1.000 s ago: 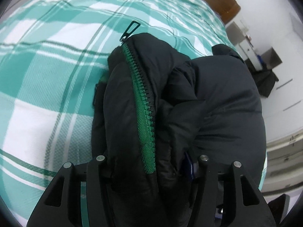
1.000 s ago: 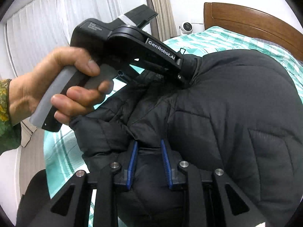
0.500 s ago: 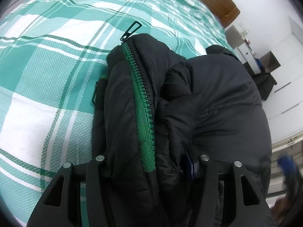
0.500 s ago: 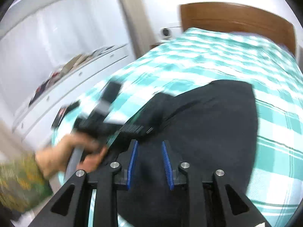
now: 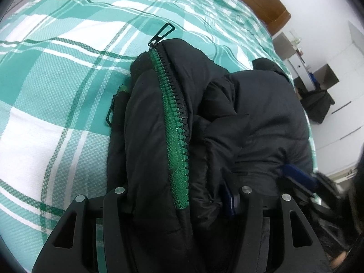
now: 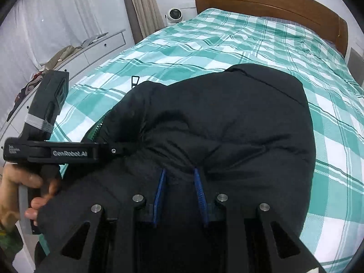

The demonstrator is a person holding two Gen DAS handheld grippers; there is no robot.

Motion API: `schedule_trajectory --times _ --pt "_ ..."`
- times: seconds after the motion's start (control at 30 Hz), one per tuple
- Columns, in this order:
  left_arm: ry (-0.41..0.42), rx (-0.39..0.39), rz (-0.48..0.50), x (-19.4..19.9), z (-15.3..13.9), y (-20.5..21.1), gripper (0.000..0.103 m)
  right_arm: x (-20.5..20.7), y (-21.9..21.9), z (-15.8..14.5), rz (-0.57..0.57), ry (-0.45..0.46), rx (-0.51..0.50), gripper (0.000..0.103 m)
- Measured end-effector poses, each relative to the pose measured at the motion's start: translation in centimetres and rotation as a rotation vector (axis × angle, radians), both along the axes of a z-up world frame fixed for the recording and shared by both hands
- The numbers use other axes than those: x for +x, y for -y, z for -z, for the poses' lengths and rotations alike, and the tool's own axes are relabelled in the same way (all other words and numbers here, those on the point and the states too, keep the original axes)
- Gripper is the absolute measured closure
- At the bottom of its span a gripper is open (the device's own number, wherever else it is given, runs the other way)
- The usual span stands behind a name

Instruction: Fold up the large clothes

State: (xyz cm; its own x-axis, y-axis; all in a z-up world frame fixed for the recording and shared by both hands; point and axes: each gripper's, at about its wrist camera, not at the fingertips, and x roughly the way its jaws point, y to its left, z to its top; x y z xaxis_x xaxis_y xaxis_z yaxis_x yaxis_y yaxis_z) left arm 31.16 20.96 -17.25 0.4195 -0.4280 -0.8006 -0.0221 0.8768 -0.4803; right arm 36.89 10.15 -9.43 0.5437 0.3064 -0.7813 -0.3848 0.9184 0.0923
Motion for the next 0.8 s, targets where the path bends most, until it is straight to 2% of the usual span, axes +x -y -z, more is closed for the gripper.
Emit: schedule_trajectory --times 0.17,0.27,0.37,0.43,0.53,0.6,0.63,0.7,0.8 --pt "-0.001 -0.025 -0.013 -0.1 0.1 -0.4 0.046 -5.8 -1.8 -2.8 -0.108 0.107 0.023 0.073" --pt "0.001 -0.014 -0.017 0.0 -0.1 -0.3 0.043 -6.2 -2.4 0.3 -0.126 0.063 -0.013 0.074" --pt "0.023 0.028 -0.041 -0.4 -0.9 0.0 0.032 -6.1 -2.1 2.0 -0.123 0.097 -0.029 0.076" --pt "0.031 0.098 -0.05 -0.9 -2.1 0.3 0.018 -6.1 -2.0 2.0 -0.13 0.094 -0.037 0.075" --pt "0.053 0.153 -0.026 -2.0 -4.2 0.0 0.013 -6.1 -1.6 2.0 -0.143 0.098 -0.039 0.076" --pt "0.098 0.085 0.014 -3.3 -5.5 -1.6 0.007 -6.0 -1.0 2.0 -0.143 0.099 -0.023 0.076" --pt "0.101 -0.008 0.033 -3.8 -5.6 -3.1 0.005 -5.8 -1.1 2.1 -0.142 0.098 -0.018 0.076" --pt "0.083 -0.122 0.053 -4.1 -5.1 -4.8 0.005 -5.7 -1.1 2.2 -0.14 0.103 -0.016 0.076" --pt "0.017 -0.295 0.066 -3.8 -2.7 -6.4 0.005 -5.9 -1.2 2.4 -0.14 0.118 -0.03 0.076"
